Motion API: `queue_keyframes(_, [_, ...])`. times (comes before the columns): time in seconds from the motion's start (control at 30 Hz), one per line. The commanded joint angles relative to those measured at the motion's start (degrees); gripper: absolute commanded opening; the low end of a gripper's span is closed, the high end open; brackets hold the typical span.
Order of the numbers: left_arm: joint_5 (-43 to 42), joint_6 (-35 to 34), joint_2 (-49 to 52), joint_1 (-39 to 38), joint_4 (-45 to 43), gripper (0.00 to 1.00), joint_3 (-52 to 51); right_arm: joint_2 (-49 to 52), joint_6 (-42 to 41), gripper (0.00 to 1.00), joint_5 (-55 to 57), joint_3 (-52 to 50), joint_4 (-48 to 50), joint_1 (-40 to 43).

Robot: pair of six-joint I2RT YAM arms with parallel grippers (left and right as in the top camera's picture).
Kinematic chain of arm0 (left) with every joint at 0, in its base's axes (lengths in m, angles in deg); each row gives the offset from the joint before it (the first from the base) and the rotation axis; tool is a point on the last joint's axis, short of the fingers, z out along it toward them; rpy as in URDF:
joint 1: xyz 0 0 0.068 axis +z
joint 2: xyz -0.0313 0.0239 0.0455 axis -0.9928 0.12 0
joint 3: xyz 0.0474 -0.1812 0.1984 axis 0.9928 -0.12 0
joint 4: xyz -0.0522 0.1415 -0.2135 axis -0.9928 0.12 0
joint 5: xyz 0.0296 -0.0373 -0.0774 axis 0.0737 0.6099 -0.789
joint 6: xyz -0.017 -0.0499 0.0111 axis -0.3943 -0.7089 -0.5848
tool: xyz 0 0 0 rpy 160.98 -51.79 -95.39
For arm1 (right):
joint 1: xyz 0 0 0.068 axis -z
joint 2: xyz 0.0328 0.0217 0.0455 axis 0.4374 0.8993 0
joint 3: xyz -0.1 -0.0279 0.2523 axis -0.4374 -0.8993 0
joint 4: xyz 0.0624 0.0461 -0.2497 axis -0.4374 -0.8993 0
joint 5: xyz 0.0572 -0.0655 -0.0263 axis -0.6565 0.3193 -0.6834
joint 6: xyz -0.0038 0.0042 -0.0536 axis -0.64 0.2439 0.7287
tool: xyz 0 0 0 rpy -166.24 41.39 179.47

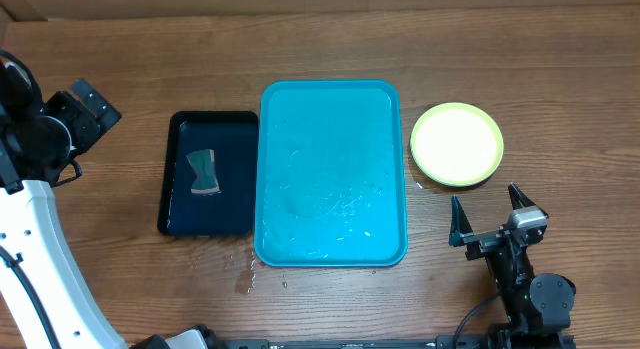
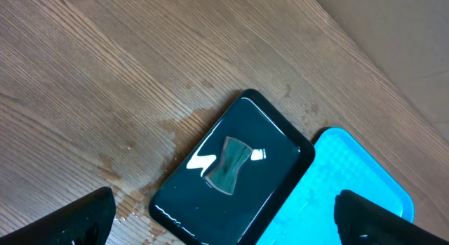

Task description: Clean dirty plates on tray and stack at the side

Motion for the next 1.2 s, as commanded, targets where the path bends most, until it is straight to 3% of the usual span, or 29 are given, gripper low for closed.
queue_keyframes(0.0, [-0.59,-0.76,0.2,0.2,-0.11,1.0,0.39,-0.46,0.24,1.0,-0.28,-0.61,0.37,-0.07])
queue_keyframes(0.2, [-0.59,-0.76,1.01,-0.81,-0.11,1.0,0.17,-0.46,0.24,1.0,-0.31,-0.61,0.37,-0.07])
queue_keyframes(0.53, [-0.61,-0.76,-3.82,-23.26,-0.11,1.0,0.17,-0.46,0.24,1.0,-0.28,-0.61,0.35,-0.07])
queue_keyframes(1.17, [-0.59,-0.76,-21.66,-23.78,-0.09,1.0,-1.14,-0.46,0.24,1.0,-0.31,-0.61,0.37,-0.07])
